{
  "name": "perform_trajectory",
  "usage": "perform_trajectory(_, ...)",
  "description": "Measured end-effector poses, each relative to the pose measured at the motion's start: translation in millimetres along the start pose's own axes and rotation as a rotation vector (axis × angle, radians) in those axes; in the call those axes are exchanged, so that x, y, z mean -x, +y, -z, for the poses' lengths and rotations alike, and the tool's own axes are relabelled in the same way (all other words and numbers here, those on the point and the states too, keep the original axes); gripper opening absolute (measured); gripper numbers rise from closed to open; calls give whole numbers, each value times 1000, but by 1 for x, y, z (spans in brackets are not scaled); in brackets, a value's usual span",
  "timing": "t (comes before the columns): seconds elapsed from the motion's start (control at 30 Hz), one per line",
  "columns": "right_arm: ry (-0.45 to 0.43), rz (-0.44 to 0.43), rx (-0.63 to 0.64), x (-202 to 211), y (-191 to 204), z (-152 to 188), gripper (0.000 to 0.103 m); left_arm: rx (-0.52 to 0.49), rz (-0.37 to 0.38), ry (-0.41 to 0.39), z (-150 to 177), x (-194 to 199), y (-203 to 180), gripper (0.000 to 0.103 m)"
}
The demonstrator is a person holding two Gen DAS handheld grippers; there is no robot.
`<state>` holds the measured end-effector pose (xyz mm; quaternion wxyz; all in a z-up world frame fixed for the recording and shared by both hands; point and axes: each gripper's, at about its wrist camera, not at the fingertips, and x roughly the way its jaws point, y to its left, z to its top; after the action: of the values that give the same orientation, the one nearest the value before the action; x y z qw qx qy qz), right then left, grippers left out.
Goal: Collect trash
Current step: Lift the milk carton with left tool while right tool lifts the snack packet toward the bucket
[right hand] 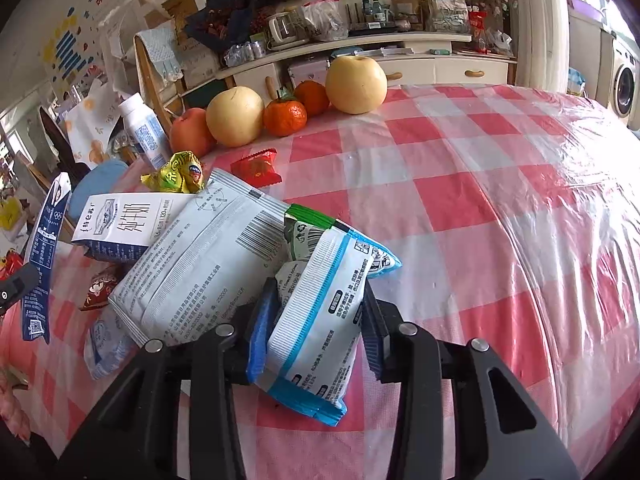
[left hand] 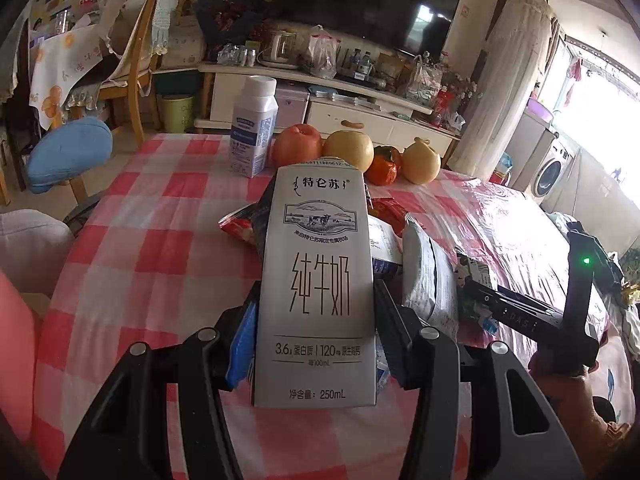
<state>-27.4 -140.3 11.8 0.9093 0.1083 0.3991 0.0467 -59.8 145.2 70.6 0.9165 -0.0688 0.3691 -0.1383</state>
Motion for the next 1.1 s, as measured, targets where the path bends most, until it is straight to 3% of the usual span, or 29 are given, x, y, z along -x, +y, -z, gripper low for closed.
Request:
perform_trajectory(0.33, -16, -68, -48, 18, 3, -2, 40, 36, -1, -44, -6, 15, 16, 54)
perform_trajectory(0.57, -49, -138, -43, 44, 29, -11, 40, 66, -24, -80, -12, 32, 30, 54)
perform_trajectory(0.83, -59, -322, 61, 70, 115, -22, 40, 170, -80, -158, -22, 69, 75, 54)
perform_trajectory(1.0, -20, -461, 170, 73, 200, -21, 40, 283, -200, -214, -23, 101, 129, 54)
perform_trajectory(1.1, 14, -543, 251, 71, 260, -16, 40, 360, -308, -251, -18, 125, 169, 54)
